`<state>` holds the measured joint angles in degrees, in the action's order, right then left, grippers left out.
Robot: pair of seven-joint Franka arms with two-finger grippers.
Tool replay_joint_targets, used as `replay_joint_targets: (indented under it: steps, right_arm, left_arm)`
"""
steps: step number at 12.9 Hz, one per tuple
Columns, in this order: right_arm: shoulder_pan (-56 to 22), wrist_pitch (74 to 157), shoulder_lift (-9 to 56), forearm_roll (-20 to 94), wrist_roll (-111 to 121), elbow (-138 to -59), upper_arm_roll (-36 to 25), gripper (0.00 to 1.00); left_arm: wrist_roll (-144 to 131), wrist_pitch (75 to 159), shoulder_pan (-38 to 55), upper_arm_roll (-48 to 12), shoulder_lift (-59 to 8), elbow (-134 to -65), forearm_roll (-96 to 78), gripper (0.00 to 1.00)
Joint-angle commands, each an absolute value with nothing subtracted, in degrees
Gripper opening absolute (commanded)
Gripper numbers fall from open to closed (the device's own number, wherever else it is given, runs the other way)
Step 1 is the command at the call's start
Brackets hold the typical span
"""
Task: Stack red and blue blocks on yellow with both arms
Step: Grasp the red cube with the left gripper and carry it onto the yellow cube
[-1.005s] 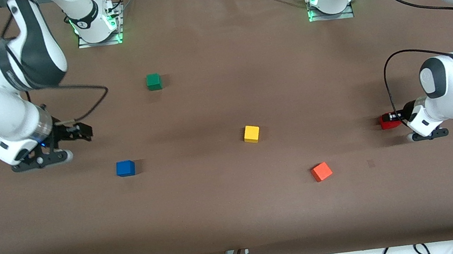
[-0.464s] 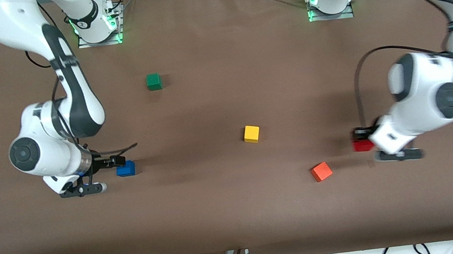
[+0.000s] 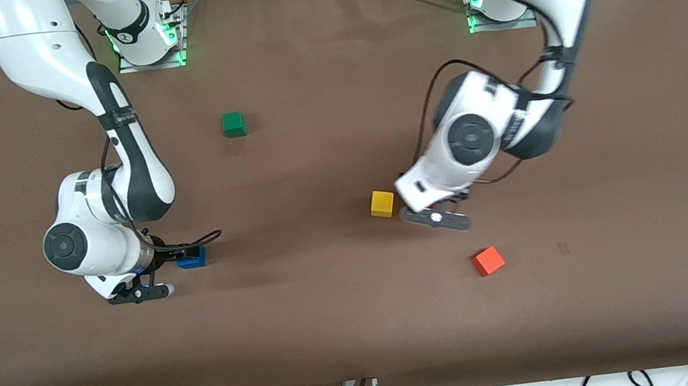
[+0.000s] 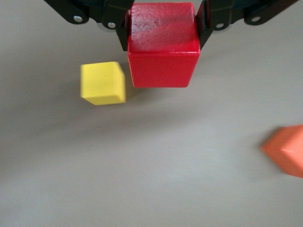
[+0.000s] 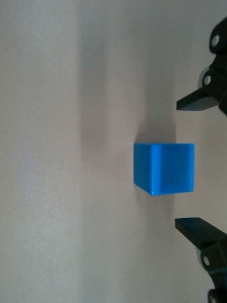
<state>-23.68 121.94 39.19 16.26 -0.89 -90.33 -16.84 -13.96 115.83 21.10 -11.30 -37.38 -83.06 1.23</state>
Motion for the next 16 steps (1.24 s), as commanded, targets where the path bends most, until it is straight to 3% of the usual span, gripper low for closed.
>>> replay_joint_targets:
  steps: [1, 8, 16]
  right_arm:
    - [-23.64, 124.0, 41.65, 17.84, -0.79, -88.59, -16.87, 0.99]
    - [-23.73, 126.04, 43.68, 19.33, -0.79, -88.68, -16.79, 0.89]
    - [-23.73, 125.16, 43.07, 19.95, -0.09, -88.24, -16.79, 0.44]
  left_arm:
    - [-15.63, 114.96, 24.69, -10.2, -40.69, -79.37, 0.53, 0.0]
    - [-18.63, 115.31, 29.0, -10.02, -44.29, -77.26, 0.53, 0.0]
    - [-18.54, 115.58, 29.53, -9.67, -46.41, -75.15, 0.7, 0.0]
